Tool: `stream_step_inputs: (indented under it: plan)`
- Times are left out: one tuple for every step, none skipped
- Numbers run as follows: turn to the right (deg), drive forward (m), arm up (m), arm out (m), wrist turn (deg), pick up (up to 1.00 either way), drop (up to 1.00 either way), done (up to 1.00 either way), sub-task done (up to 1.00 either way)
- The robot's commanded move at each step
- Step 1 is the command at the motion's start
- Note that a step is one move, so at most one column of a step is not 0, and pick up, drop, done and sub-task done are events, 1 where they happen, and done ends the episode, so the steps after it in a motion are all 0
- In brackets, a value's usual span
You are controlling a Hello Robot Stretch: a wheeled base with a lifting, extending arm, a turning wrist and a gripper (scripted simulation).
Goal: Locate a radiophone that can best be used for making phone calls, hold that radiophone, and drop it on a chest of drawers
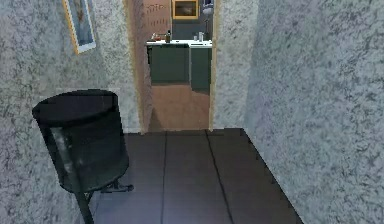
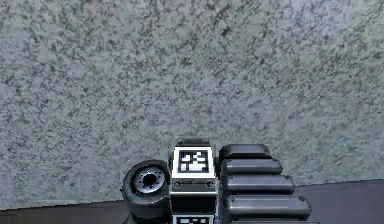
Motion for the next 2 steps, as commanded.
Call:
stream_step_inputs:
  plan:
    - [0.0, 1.00, 0.00, 0.00, 0.0, 0.00, 0.00, 0.00, 0.00]
    - [0.0, 1.00, 0.00, 0.00, 0.0, 0.00, 0.00, 0.00, 0.00]
